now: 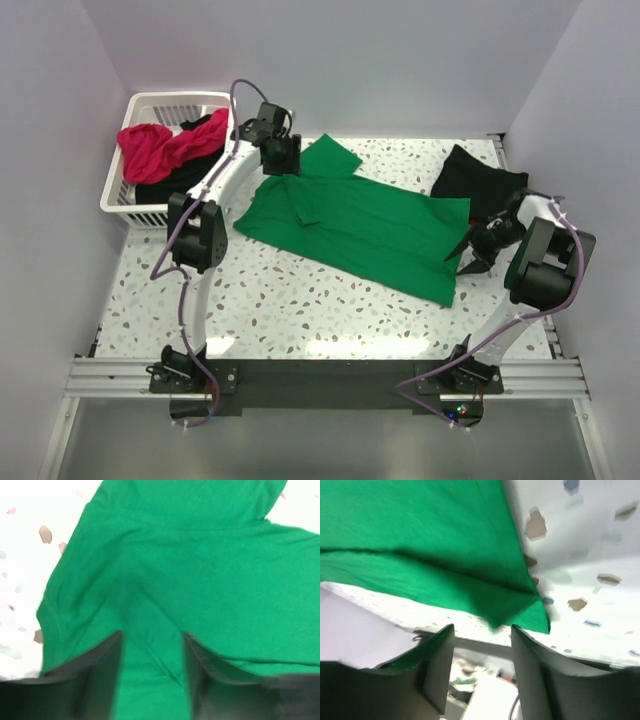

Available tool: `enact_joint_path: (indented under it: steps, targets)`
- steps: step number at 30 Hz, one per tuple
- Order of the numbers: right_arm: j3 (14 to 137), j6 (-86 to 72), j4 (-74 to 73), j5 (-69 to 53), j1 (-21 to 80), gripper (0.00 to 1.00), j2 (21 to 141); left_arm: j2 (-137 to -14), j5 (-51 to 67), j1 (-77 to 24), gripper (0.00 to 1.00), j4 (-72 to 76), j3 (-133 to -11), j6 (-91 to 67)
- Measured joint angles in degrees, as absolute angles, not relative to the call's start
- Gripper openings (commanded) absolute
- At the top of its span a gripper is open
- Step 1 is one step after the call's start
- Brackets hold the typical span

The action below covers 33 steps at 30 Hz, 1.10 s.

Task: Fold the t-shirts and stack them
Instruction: Fold the tshirt

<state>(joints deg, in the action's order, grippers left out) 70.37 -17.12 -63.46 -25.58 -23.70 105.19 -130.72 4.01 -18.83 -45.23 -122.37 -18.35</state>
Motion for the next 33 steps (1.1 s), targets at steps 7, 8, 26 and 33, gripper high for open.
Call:
enact_joint_path:
  steps: [7, 8, 26, 33]
  targets:
    - [74.98, -17.89, -61.65, -22.7, -23.7, 0.7, 103.9, -128.81, 2.92, -18.83, 0.75, -40.25, -119.39, -18.96]
    - [75.2, -17.89, -61.36, -21.87, -23.75, 0.7, 102.67, -127.22, 2.66, -18.83, 0.75, -39.4, -117.08, -18.94]
    - [56.9, -19.73, -51.83, -21.15, -10.61, 0.69, 89.91, -109.3, 1.17, -18.76, 0.83, -33.61, -83.61, -18.35]
    - [56.58, -19.42, -50.39, -19.46, -10.61, 0.69, 95.77, -109.6, 0.99, -18.68, 0.83, -26.79, -77.49, -18.41]
